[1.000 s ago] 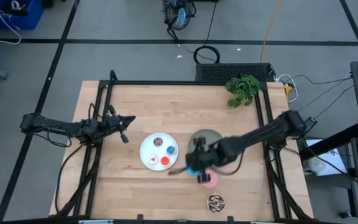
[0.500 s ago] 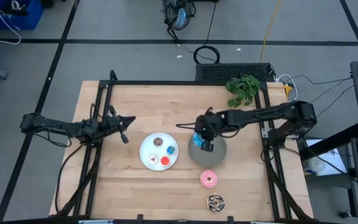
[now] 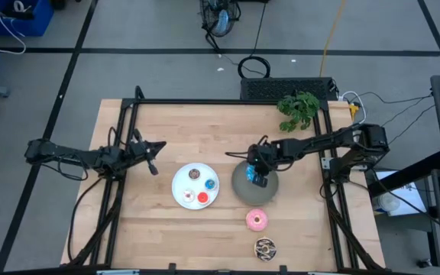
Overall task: Pick & Place donuts
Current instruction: Put the large blue donut on the gray plate, then put the large pink donut on the gray plate
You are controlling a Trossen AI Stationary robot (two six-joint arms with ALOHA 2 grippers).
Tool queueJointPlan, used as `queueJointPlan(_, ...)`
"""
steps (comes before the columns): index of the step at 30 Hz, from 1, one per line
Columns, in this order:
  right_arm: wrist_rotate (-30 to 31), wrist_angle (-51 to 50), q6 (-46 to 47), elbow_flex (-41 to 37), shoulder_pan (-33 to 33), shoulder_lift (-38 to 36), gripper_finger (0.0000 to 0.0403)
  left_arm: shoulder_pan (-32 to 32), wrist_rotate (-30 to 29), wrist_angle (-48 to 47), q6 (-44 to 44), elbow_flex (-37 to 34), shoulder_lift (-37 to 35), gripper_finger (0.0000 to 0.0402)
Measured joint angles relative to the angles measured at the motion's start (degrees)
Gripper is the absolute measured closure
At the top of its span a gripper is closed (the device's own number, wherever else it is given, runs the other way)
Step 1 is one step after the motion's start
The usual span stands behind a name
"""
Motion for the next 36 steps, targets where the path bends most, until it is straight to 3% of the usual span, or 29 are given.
queueJointPlan(5, 2.33, 0.63, 1.09, -0.43, 0.00, 0.00, 0.0389, 0.00, -0.04, 0.09, 0.09, -0.02, -0.01, 0.0394)
queueJointPlan(11, 3.13, 1.70, 1.19, -0.43, -0.02, 0.00, 0.0353, 0.00, -0.09, 0.03, 0.07, -0.01, -0.01, 0.0394)
queueJointPlan(22, 3.49, 0.03, 1.72, 0.41, -1.17, 0.00, 0.0201, 0.00, -0.22, -0.02, -0.05, 0.00, 0.00, 0.0394)
queueJointPlan(26, 8.24, -3.42, 0.70, 2.64, -1.09, 0.00, 0.0164, 0.00, -0.22, -0.04, -0.11, 0.00, -0.01, 0.0394)
queueJointPlan(36, 7.27, -14.05, -0.52, 12.08, 0.34, -0.77, 0.0145, 0.00, -0.21, -0.42, -0.04, -0.02, 0.00, 0.0394)
